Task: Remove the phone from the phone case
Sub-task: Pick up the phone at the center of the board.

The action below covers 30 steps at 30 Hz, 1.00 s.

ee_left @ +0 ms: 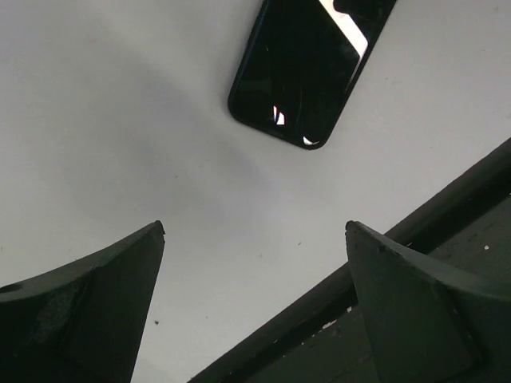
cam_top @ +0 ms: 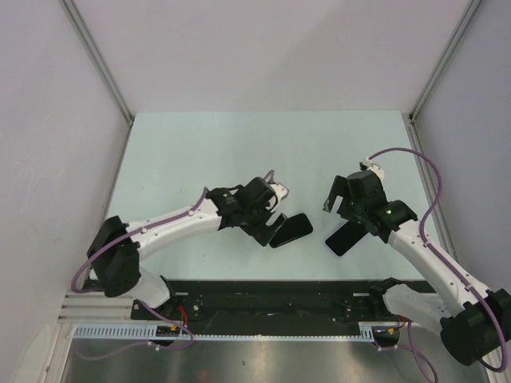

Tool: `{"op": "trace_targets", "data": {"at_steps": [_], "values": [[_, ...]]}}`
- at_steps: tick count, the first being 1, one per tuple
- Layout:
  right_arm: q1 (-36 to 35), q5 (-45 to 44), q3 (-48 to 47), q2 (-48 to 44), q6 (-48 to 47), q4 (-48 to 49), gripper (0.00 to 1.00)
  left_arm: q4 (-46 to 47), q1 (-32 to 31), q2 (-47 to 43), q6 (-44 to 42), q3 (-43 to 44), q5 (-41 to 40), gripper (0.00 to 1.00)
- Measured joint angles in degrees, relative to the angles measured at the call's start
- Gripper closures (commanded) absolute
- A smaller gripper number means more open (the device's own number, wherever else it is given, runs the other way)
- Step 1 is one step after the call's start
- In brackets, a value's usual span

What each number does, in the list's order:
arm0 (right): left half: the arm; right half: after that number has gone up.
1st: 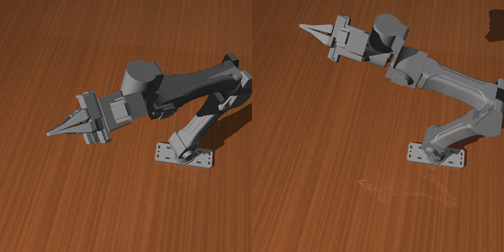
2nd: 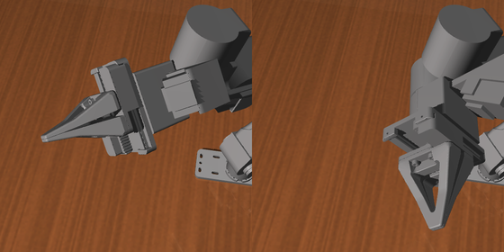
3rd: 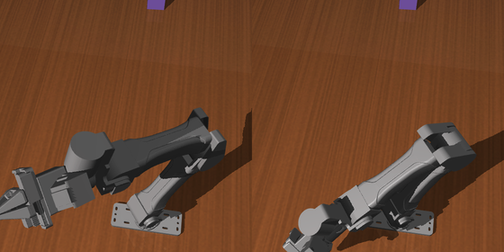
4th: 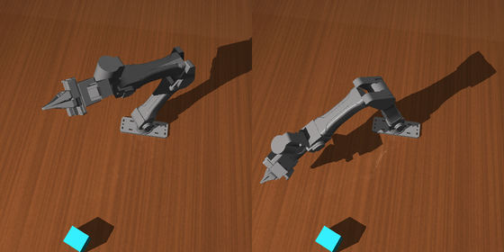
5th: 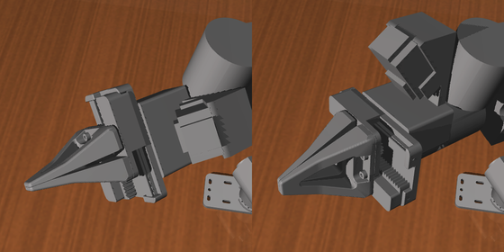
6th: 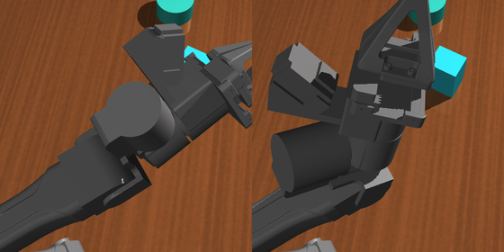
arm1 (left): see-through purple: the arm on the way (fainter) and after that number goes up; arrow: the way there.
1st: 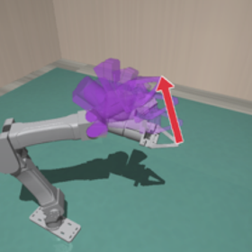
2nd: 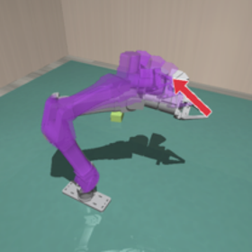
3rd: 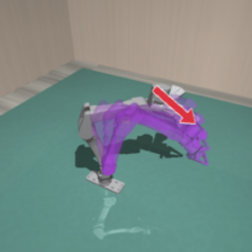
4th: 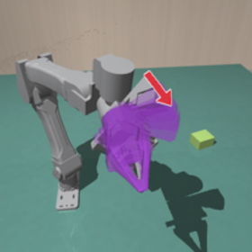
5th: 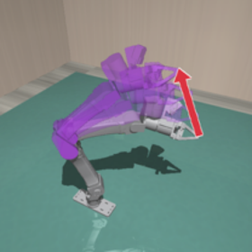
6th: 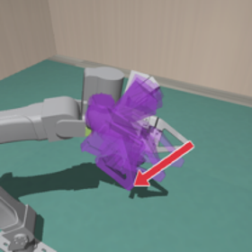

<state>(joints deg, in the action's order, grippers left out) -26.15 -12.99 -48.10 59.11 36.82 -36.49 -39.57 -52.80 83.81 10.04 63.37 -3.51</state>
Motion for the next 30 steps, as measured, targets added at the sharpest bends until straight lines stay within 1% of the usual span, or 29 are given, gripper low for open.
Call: {"op": "trace_targets", "data": {"at_steps": [4, 8, 11, 15, 19, 22, 26, 30], "values": [[-0.1, 0.0, 0.0, -3.5, -0.6, -0.5, 0.02, 0.9, -2.4, 6.0, -1.4, 3.9, 0.2, 0.0], [-0.2, -0.2, 0.0, -7.3, -0.6, -1.4, 0.0, 3.0, -4.2, 11.1, -2.1, 4.1, 1.1, 0.0], [-0.2, -0.2, 0.0, -9.2, -1.0, -1.6, 0.0, 3.5, -5.0, 13.2, -3.3, 4.2, 1.2, 0.0], [-0.2, -0.3, 0.0, -9.1, -1.3, -2.2, 0.0, 3.3, -5.2, 16.1, -6.1, 6.4, 0.9, 0.0], [-0.2, -0.9, 0.0, -8.4, -1.2, -2.7, 0.0, 2.4, -5.2, 22.1, -8.7, 12.9, -0.2, 0.0], [-0.2, -0.9, 0.0, -8.4, -0.8, -2.5, 0.0, 2.3, -5.2, 25.9, -10.1, 15.5, -1.0, 0.0], [-0.2, -0.8, 0.0, -8.9, -0.6, -2.0, 0.0, 1.9, -4.9, 29.9, -11.5, 17.0, -1.0, 0.0], [-0.1, -0.9, 0.0, -9.4, -0.6, -2.3, 0.0, 1.6, -4.0, 31.0, -12.2, 17.9, 0.2, 0.0]]}}
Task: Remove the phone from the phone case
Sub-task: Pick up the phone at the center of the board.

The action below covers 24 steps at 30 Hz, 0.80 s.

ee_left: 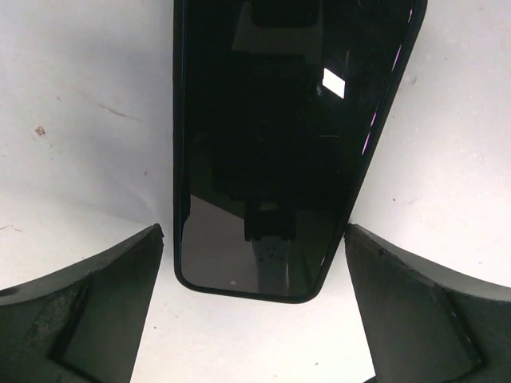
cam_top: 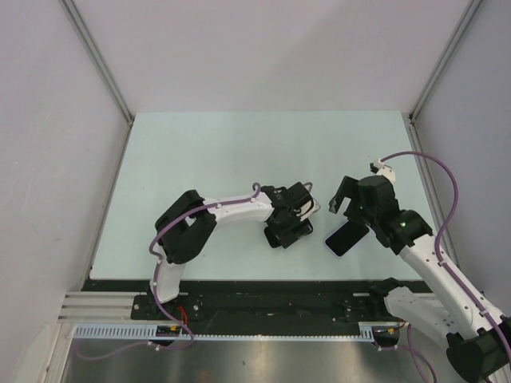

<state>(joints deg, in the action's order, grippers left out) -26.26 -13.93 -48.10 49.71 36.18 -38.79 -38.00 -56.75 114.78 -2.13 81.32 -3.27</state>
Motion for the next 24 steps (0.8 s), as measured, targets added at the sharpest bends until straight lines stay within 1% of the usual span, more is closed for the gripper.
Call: {"op": "trace_targets", "data": {"at_steps": [2, 3, 5, 6, 9, 13, 16, 19, 24], "values": [[0.0, -0.2, 0.0, 0.0, 0.0, -0.5, 0.0, -0.1, 0.5, 0.3, 0.0, 0.3, 0.9, 0.0], [0.0, -0.5, 0.0, 0.0, 0.0, -0.8, 0.0, -0.2, 0.7, 0.5, 0.0, 0.5, 1.2, 0.06], [0.0, -0.8, 0.0, -0.2, 0.0, -1.5, 0.0, -0.2, 0.9, 0.7, 0.0, 0.7, 2.1, 0.12], [0.0, -0.9, 0.0, -0.4, 0.0, -1.8, 0.0, -0.2, 0.9, 0.7, 0.0, 0.7, 2.5, 0.17], [0.1, -1.3, 0.0, -1.2, 0.0, -2.4, 0.0, -0.2, 1.0, 0.9, 0.0, 0.7, 3.7, 0.23], [0.5, -1.2, 0.0, -1.6, 0.2, -2.7, 0.0, -0.2, 1.1, 0.8, 0.0, 0.7, 3.8, 0.23], [1.3, -0.1, 0.0, -0.2, 1.7, -2.6, 0.0, 0.4, 1.8, 0.2, 0.3, 0.1, 5.2, 0.23], [2.3, 3.8, 1.5, 3.3, 4.8, 0.7, 0.0, 1.7, 3.4, -2.1, 1.7, -2.3, 9.7, 0.24], [2.4, 11.0, 8.4, 7.8, 11.9, 6.8, 0.0, 5.8, 7.6, -9.6, 6.3, -8.8, 19.0, 0.25]]}}
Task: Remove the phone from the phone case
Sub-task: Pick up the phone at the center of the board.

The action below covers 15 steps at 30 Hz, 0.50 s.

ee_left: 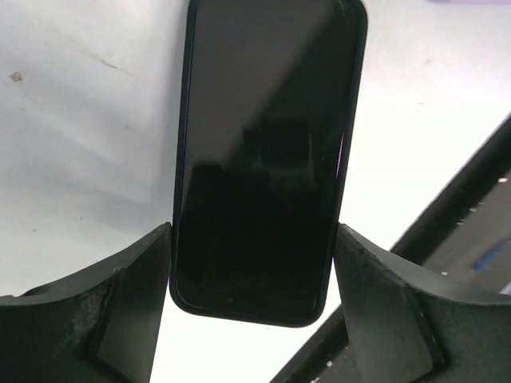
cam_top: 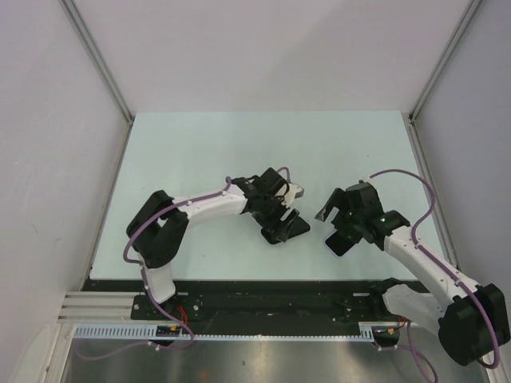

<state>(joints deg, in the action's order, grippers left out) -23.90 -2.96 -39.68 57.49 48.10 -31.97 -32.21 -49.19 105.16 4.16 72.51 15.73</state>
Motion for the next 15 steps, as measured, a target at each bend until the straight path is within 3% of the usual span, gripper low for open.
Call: {"op": "trace_targets", "data": {"at_steps": [7, 15], "values": [[0.3, 9.5, 8.1, 0.9, 10.9, 11.9, 0.09, 3.9, 3.0, -2.5, 2.9, -2.0, 6.0, 0.25], [0.2, 17.5, 16.3, 9.2, 22.5, 26.5, 0.4, 5.6, 2.8, -2.5, 4.4, -3.7, 9.0, 0.25]]}}
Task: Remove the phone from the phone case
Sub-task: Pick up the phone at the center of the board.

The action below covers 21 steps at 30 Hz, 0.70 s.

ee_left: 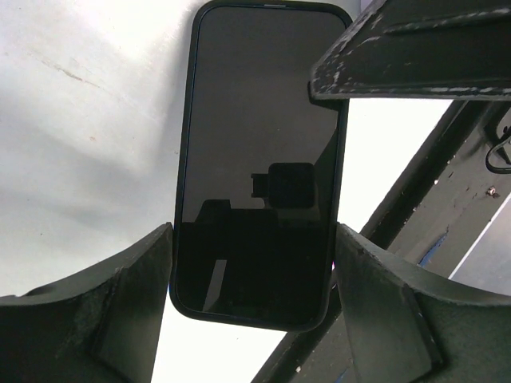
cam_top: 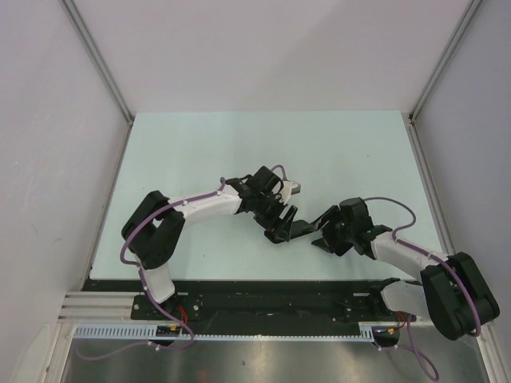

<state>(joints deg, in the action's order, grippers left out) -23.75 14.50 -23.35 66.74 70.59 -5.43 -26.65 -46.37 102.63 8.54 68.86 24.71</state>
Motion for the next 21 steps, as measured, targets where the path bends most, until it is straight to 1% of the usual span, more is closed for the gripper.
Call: {"op": "trace_targets", "data": {"at_steps": [4, 5, 7, 8, 9, 10, 11, 12, 16, 18, 21], "values": [[-1.1, 1.6, 2.0, 3.1, 4.3, 7.0, 0.49, 0.8, 0.0, -0.1, 0.5, -0.5, 0.5, 0.24], [-1.6, 1.8, 2.2, 4.1, 5.2, 8.9, 0.58, 0.9, 0.0, -0.1, 0.5, -0.7, 0.6, 0.23], [-2.1, 2.1, 2.2, 5.6, 6.4, 11.9, 0.83, 1.2, 0.0, -0.2, 0.6, -0.9, 1.0, 0.23], [-2.1, 2.3, 2.2, 6.4, 6.7, 13.5, 1.0, 1.3, 0.0, -0.3, 0.7, -1.0, 1.0, 0.21], [-2.3, 2.8, 2.3, 7.4, 8.6, 15.7, 1.0, 0.8, 0.0, -0.4, 1.2, -1.1, 0.9, 0.19], [-2.1, 3.3, 2.0, 8.4, 8.6, 18.5, 1.0, 1.1, 0.0, -0.4, 1.3, -1.4, 1.5, 0.18], [-2.1, 3.0, 1.9, 9.4, 9.0, 19.5, 1.0, 1.1, 0.0, -0.5, 1.6, -1.5, 1.5, 0.14], [-2.1, 3.5, 2.0, 10.3, 9.0, 20.5, 1.0, 1.3, 0.0, -0.7, 1.6, -1.5, 1.4, 0.13], [-1.9, 3.4, 1.2, 9.7, 5.7, 18.5, 1.0, 1.7, 1.0, -4.2, 2.0, -1.9, 1.1, 0.07], [-1.1, 3.6, -0.1, 7.7, 2.0, 15.6, 1.0, 2.1, 3.5, -7.8, 2.3, -3.0, 1.9, 0.04], [2.0, 5.7, -1.9, 3.5, -3.8, 13.3, 1.0, 3.6, 9.9, -15.4, 4.1, -5.7, 5.1, 0.01]]}}
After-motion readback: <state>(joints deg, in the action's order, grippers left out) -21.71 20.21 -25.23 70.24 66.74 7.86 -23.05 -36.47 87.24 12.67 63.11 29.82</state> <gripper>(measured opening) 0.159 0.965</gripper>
